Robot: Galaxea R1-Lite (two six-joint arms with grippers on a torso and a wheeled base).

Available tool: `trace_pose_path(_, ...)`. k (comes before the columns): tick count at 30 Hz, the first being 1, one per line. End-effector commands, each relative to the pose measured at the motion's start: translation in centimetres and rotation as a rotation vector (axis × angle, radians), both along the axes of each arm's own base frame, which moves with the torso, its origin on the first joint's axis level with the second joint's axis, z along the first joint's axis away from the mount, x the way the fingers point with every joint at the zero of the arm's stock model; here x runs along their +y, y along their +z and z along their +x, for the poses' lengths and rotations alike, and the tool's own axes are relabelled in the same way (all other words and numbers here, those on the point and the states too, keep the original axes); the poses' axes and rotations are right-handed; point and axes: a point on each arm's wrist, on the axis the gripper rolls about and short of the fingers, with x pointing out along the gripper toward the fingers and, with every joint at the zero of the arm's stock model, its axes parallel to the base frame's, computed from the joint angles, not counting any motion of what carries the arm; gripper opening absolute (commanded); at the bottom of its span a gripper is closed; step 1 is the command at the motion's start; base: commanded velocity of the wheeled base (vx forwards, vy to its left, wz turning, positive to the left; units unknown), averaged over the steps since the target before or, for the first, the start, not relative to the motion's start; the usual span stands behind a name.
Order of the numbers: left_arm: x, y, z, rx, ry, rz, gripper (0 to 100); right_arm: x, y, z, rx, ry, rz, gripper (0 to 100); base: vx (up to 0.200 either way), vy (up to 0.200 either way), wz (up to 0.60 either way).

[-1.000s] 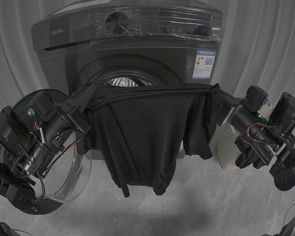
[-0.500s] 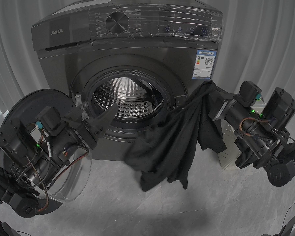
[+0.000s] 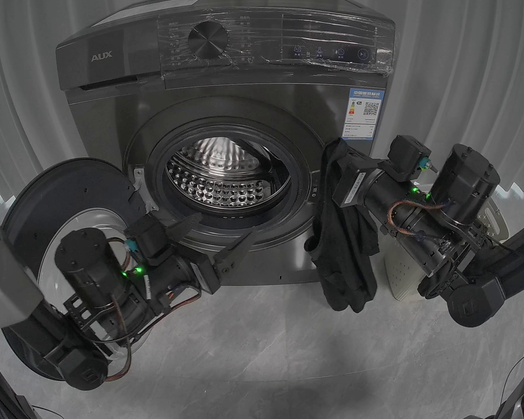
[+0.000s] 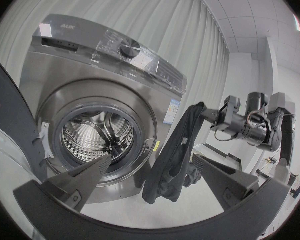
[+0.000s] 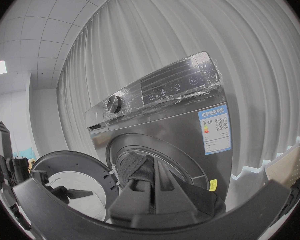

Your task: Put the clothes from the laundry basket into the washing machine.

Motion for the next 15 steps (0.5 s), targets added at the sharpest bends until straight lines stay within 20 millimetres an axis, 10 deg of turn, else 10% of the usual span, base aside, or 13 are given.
trace_pose_path(1,-2.0,-2.9,2.7,0.047,0.0,0.046,100,0.7,0.2,0.5,-0.009,0.007,0.007,0,0.0,0.0,0.0)
trace_pose_path(15,-2.7,-6.1,4.2,0.112,0.004,0.096,100,1.7,0.9,0.2,-0.015,0.038,0.013,0,0.0,0.0,0.0)
